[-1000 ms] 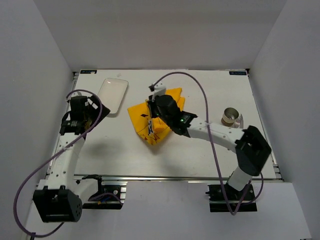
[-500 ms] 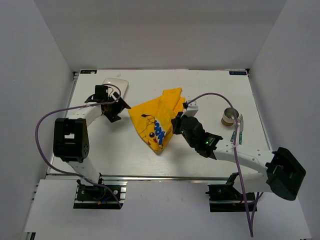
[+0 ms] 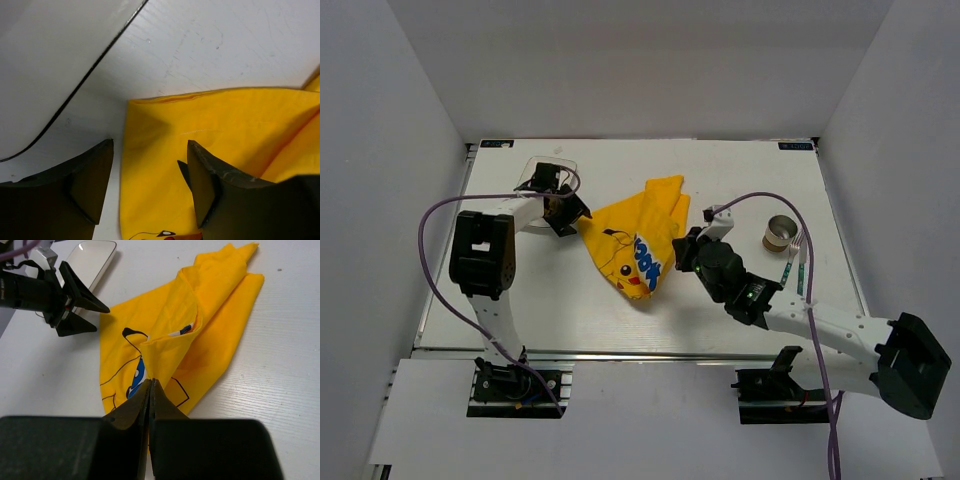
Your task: Set the dinner table for one person
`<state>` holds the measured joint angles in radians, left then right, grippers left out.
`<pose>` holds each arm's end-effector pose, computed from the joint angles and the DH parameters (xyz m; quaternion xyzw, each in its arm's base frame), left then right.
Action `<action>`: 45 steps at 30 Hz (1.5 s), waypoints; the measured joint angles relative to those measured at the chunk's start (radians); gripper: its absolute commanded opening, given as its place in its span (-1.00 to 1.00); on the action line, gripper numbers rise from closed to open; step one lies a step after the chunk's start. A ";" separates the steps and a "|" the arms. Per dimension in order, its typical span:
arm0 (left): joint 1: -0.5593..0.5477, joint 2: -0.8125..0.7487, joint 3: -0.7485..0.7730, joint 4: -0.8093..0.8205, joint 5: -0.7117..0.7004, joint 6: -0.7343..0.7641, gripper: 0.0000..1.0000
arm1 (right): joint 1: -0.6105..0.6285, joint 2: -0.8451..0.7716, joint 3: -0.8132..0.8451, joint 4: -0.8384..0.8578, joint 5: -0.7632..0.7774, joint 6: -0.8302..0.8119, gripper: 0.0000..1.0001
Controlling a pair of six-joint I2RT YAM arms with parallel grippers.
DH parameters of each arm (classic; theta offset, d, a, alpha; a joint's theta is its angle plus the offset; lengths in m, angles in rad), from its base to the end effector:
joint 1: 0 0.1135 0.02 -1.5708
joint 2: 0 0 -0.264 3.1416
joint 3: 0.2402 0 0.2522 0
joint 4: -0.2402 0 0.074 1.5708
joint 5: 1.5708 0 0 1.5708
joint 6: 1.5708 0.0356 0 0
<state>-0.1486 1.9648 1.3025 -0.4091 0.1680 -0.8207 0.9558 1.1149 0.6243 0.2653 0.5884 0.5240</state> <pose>0.3983 -0.0657 0.1582 -0.2988 0.9184 -0.1867 0.1800 0.1599 0.1921 0.2649 0.0162 0.7698 0.2346 0.5933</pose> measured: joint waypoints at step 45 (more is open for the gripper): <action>-0.016 -0.224 0.856 -0.220 -0.215 -0.138 -1.00 | -0.272 0.232 1.006 -0.394 0.185 -0.369 -1.00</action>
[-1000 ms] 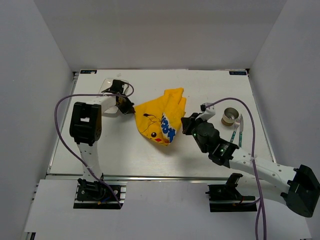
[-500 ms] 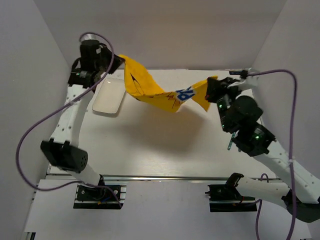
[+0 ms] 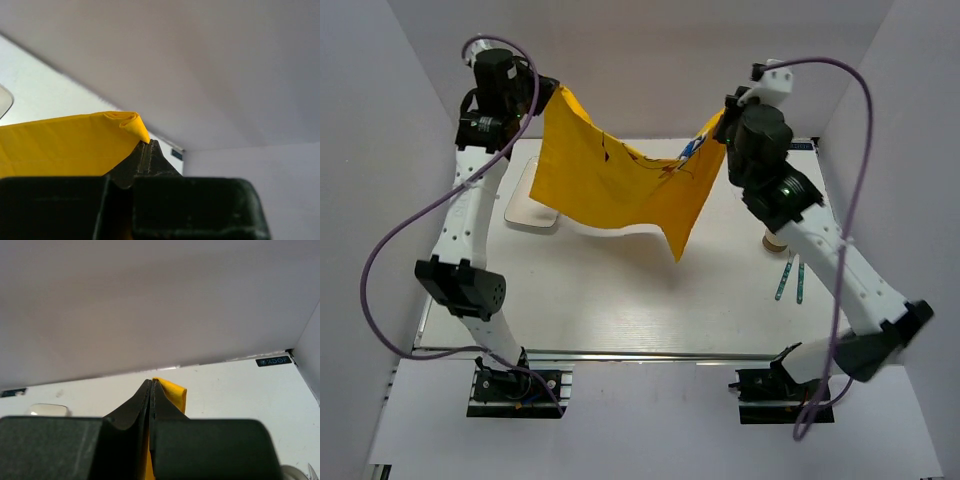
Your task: Set the dinner table for one person
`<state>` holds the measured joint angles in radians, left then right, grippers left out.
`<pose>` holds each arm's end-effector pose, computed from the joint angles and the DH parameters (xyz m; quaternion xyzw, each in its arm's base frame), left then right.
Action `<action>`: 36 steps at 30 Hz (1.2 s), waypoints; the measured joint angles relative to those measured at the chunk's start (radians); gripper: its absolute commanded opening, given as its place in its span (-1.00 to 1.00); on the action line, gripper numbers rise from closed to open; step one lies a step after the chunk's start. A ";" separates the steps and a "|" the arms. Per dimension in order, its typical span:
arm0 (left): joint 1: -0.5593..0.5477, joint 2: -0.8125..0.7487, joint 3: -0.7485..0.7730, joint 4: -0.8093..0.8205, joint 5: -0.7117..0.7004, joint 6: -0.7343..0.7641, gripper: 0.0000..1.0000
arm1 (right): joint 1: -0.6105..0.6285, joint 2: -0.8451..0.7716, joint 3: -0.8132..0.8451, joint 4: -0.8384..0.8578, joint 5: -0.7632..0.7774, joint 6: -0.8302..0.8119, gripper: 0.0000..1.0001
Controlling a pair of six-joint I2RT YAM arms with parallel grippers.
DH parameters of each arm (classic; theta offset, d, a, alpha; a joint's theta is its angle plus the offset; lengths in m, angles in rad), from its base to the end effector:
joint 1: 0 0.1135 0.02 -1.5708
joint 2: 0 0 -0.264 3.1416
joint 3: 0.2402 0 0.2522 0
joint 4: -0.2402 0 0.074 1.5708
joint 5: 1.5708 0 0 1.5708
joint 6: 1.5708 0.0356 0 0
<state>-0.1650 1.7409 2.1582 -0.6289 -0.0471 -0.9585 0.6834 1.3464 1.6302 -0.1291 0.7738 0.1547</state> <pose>0.3667 -0.0594 0.5048 -0.3141 0.7115 -0.3192 0.5415 0.2312 0.1562 0.5124 0.1193 0.6562 0.0621 0.7425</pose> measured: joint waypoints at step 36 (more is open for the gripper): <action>0.031 -0.693 -1.460 0.505 0.065 -0.096 0.96 | -0.467 -0.458 -0.947 0.107 -0.639 0.344 0.79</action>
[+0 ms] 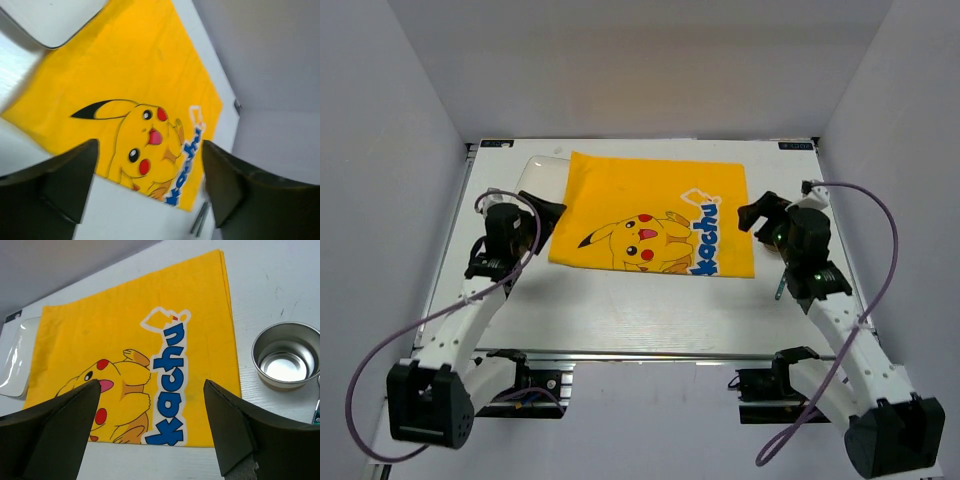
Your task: Set the dinner table for one person
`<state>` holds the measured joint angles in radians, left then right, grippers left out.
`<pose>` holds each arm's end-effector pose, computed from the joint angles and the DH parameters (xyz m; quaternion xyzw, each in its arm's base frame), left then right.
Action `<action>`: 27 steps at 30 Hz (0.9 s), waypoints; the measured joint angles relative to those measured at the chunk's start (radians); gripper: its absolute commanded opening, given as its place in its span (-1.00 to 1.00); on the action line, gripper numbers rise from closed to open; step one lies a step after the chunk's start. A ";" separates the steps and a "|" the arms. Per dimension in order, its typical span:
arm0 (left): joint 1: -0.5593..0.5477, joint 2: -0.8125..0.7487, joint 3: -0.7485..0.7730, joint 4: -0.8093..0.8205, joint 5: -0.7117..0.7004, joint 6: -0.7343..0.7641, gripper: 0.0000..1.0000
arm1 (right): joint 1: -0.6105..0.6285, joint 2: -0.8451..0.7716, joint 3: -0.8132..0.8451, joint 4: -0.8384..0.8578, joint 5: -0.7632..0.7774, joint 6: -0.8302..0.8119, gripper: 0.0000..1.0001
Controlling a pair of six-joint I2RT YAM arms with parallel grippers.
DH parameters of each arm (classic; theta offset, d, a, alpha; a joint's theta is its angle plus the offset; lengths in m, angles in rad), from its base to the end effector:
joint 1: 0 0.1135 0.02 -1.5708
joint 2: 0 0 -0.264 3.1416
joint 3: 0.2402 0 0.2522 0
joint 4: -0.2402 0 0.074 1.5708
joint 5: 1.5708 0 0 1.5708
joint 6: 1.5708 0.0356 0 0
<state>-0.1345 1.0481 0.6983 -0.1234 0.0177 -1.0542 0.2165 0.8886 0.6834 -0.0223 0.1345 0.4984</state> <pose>0.2342 -0.0323 0.2647 -0.3745 0.7665 -0.2984 0.4280 0.2081 0.0409 0.3026 0.1511 0.7674 0.1680 0.6000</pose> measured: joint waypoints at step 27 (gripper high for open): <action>-0.171 0.936 0.639 -0.233 0.065 0.221 0.96 | 0.137 1.123 0.708 -0.305 -0.065 -0.134 0.78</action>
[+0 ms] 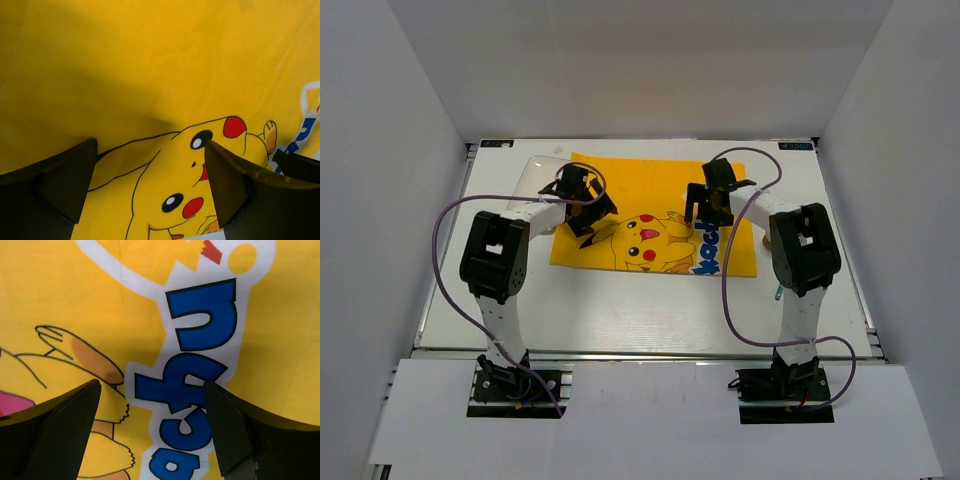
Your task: Set the dinner table for one person
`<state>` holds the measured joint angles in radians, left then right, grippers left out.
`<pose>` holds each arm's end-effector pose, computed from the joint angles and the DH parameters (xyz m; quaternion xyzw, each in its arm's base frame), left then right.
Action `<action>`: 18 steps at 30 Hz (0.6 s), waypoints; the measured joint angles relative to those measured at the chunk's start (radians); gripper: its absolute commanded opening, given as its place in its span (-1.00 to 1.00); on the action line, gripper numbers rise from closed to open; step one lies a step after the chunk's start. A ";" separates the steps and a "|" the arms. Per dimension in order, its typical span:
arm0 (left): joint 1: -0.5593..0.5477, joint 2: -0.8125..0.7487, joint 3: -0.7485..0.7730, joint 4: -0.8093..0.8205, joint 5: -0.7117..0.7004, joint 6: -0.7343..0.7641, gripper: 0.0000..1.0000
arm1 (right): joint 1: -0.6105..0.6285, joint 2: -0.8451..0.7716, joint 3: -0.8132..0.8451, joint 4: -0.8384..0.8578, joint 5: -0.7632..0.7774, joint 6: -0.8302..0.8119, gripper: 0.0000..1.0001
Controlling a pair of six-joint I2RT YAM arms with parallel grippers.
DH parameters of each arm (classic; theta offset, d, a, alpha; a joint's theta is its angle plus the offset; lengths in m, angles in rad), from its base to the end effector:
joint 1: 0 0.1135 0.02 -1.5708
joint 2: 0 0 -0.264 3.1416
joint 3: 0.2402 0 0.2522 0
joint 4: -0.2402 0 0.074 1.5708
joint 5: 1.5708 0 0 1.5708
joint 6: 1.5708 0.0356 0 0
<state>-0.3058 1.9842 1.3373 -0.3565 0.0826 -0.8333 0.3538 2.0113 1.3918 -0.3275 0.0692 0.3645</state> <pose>0.3963 -0.1282 0.1632 -0.2389 0.9291 -0.1842 0.2141 0.4050 0.1470 0.1700 0.0157 0.9511 0.0770 0.2987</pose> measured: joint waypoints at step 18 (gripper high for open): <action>-0.097 -0.048 -0.129 0.188 -0.013 -0.052 0.96 | -0.029 -0.028 -0.049 -0.039 0.188 0.058 0.79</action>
<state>-0.4030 1.9366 1.2083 -0.1680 0.0696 -0.8856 0.3252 1.9831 1.3426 -0.3668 0.2573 0.4221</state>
